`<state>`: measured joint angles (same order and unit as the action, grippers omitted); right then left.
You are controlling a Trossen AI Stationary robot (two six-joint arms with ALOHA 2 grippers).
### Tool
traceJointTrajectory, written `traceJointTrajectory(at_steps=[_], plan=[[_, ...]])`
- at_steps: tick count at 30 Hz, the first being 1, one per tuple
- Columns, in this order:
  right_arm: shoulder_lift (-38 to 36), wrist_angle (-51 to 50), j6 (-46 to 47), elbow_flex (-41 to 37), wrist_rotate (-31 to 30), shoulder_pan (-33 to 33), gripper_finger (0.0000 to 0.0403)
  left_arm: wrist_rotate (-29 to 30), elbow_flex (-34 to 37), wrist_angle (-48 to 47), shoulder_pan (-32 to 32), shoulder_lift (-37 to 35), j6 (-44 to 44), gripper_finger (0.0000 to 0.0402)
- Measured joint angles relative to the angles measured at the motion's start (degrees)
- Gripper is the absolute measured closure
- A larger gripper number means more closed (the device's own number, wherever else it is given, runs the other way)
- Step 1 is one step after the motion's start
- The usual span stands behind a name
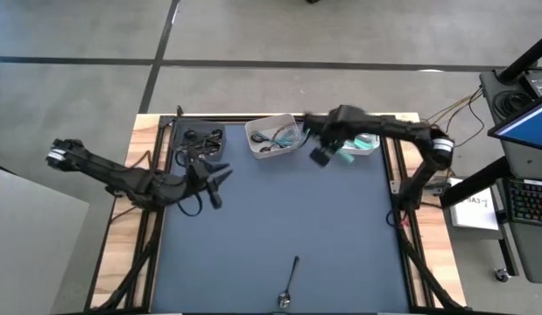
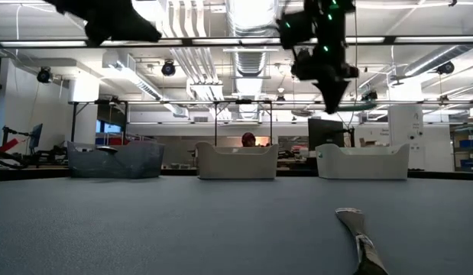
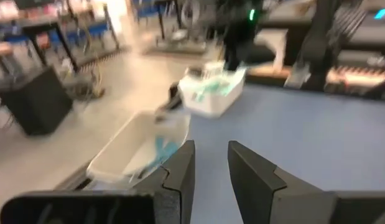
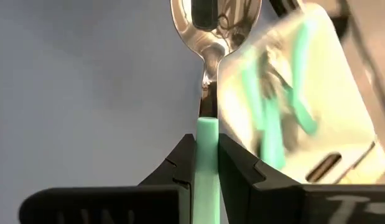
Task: Sort silverware by color (type)
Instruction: Put the light blue spoon into the white bin
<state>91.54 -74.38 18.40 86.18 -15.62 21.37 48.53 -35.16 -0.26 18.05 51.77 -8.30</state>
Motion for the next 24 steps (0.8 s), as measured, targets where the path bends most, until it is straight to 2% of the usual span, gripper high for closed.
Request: traceJointTrajectory(at_steps=[3, 5, 12, 17, 24], plan=[[-2.47, 1.84, -3.35, -4.36, 0.52, 7.43, 0.0370, -1.26, -0.56, -10.96, -1.84, -3.47, -4.63, 0.0322], [-3.89, 3.40, -6.31, -6.64, 0.64, 11.87, 0.0370, -1.30, -0.54, -14.66, -2.71, -4.89, -6.62, 0.0322], [-5.11, 10.82, -24.34, -11.53, 0.71, 22.17, 0.0367, 0.34, -0.10, -15.70, -3.73, -6.71, -7.72, 0.0322], [-2.89, 13.31, -28.74, -13.69, 1.25, 27.01, 0.0354, 2.56, -0.18, -15.72, -4.78, -5.42, -8.98, 0.0322], [-0.56, 13.44, -29.52, -14.21, 1.81, 28.91, 0.0347, 3.49, -1.35, -14.73, -6.29, -1.38, -13.18, 0.0322]])
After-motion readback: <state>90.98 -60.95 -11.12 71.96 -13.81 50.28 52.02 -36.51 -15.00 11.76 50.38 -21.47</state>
